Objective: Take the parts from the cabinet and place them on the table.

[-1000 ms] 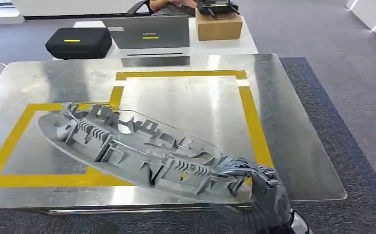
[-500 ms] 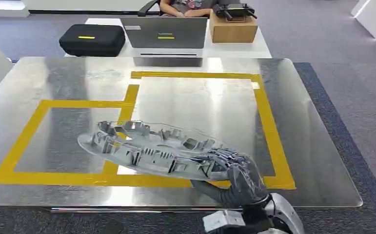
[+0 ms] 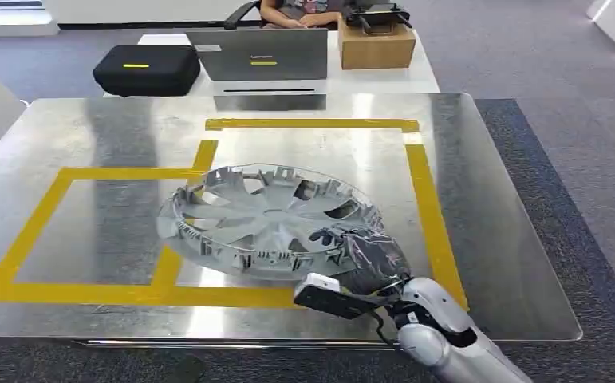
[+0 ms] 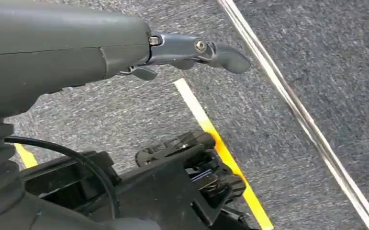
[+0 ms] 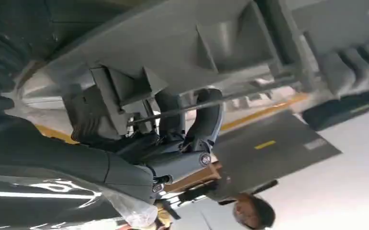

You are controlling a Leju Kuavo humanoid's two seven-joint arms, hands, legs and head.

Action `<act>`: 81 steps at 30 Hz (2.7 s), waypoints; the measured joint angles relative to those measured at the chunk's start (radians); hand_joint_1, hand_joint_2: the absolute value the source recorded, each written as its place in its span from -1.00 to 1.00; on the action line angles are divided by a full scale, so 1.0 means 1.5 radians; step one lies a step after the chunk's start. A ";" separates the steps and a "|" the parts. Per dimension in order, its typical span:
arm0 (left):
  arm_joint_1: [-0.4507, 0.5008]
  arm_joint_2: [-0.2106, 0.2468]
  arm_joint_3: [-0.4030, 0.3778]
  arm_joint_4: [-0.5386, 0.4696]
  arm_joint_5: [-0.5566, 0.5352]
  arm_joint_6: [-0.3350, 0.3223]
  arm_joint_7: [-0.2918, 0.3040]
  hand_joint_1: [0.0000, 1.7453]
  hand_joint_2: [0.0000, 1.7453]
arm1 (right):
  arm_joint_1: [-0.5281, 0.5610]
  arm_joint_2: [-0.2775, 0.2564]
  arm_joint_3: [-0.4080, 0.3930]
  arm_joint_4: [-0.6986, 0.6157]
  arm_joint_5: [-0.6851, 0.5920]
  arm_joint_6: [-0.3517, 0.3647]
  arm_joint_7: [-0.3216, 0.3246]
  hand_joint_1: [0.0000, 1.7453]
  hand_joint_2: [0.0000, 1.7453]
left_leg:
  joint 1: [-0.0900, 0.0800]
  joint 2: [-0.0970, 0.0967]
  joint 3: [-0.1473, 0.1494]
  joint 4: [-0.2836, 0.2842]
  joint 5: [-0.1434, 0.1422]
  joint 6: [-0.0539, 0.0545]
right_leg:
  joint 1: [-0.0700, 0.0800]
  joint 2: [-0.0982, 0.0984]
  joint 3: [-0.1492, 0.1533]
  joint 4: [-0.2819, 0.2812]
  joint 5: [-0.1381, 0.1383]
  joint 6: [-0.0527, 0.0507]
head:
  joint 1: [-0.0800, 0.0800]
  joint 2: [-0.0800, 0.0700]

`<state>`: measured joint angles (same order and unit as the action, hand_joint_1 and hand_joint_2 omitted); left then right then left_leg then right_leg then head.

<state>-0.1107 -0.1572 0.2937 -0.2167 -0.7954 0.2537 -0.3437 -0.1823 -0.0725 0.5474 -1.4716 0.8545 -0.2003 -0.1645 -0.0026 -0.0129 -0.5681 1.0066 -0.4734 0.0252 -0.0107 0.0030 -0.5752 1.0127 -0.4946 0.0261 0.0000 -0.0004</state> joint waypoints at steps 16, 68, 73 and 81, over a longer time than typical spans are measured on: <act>0.012 0.013 0.020 0.000 0.013 -0.004 0.024 -1.00 1.00 | -0.162 0.045 -0.060 0.323 0.060 -0.068 0.074 1.00 1.00 | -0.001 -0.001 0.000 0.002 0.002 -0.012 | -0.001 -0.001 0.003 0.000 0.003 -0.001 | 0.000 0.000; 0.036 0.023 0.081 0.000 -0.016 0.022 0.007 -1.00 1.00 | 0.079 -0.026 -0.056 -0.065 0.070 -0.019 -0.015 1.00 1.00 | -0.001 -0.001 -0.001 0.003 -0.002 -0.010 | -0.002 -0.001 0.002 -0.001 0.001 0.001 | 0.000 0.000; 0.035 0.024 0.081 0.000 -0.018 0.022 0.011 -1.00 1.00 | 0.078 -0.030 -0.051 -0.065 0.079 -0.018 -0.010 1.00 1.00 | -0.001 -0.001 -0.001 0.003 -0.002 -0.010 | -0.002 -0.001 0.002 -0.001 0.001 0.001 | 0.000 0.000; 0.031 0.024 0.081 0.000 -0.038 0.021 0.040 -1.00 1.00 | 0.060 -0.031 -0.026 -0.043 0.134 0.002 0.020 1.00 1.00 | -0.001 -0.001 -0.001 0.003 -0.002 -0.010 | -0.002 -0.001 0.002 -0.001 0.001 0.001 | 0.000 0.000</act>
<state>-0.0647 -0.1217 0.4150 -0.2171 -0.8522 0.2846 -0.2834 -0.0921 -0.1190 0.5085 -1.5365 1.0556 -0.1980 -0.1342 -0.0047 -0.0140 -0.5702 1.0105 -0.4768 0.0100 -0.0132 0.0015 -0.5719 1.0104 -0.4936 0.0270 0.0000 -0.0004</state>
